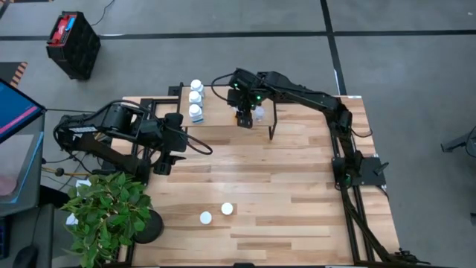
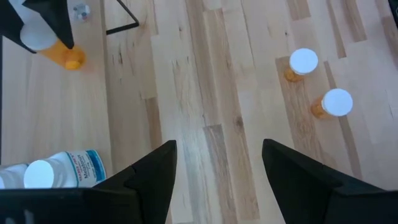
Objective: Pick and place medicine bottles onto shelf by color
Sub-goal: Put the right orange pill bottle on the shelf
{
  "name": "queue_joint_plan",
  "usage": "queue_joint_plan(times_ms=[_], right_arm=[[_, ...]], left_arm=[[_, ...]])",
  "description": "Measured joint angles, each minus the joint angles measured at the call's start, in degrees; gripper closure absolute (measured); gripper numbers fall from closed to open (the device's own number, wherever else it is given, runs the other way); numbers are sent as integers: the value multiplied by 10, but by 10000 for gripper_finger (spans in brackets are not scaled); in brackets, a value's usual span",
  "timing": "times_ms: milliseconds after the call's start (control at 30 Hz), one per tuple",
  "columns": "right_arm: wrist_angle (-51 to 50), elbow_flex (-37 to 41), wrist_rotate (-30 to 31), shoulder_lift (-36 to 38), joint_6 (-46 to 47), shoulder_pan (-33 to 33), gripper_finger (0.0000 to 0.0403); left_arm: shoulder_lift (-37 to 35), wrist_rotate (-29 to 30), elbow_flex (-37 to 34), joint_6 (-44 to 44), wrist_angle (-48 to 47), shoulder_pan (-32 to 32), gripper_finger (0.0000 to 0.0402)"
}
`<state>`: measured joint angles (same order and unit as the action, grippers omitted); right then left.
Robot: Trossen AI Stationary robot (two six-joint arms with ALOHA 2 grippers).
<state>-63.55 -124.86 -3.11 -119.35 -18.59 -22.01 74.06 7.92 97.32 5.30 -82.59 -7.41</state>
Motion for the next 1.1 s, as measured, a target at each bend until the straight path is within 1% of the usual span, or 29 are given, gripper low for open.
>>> queue_joint_plan(times_ms=[133,267,367,467,733,833,967,1033,1100], right_arm=[[-4,0,0,0,2,0,136],[1,0,1,0,-7,0,113],[11,0,18,0,-12,1,99],[20,0,30,0,-14,2,95],[29,0,32,1,-40,12,96],[19,-17,35,1,-54,19,97],[25,-60,64,2,-72,31,97],[23,-86,64,2,-56,37,97],[9,-103,64,4,-16,43,97]], left_arm=[[0,0,0,0,0,0,178],[0,0,0,0,0,0,178],[0,0,0,0,0,0,178],[0,0,0,0,0,0,178],[0,0,0,0,0,0,178],[0,0,0,0,0,0,178],[0,0,0,0,0,0,178],[0,0,0,0,0,0,178],[0,0,0,0,0,0,178]])
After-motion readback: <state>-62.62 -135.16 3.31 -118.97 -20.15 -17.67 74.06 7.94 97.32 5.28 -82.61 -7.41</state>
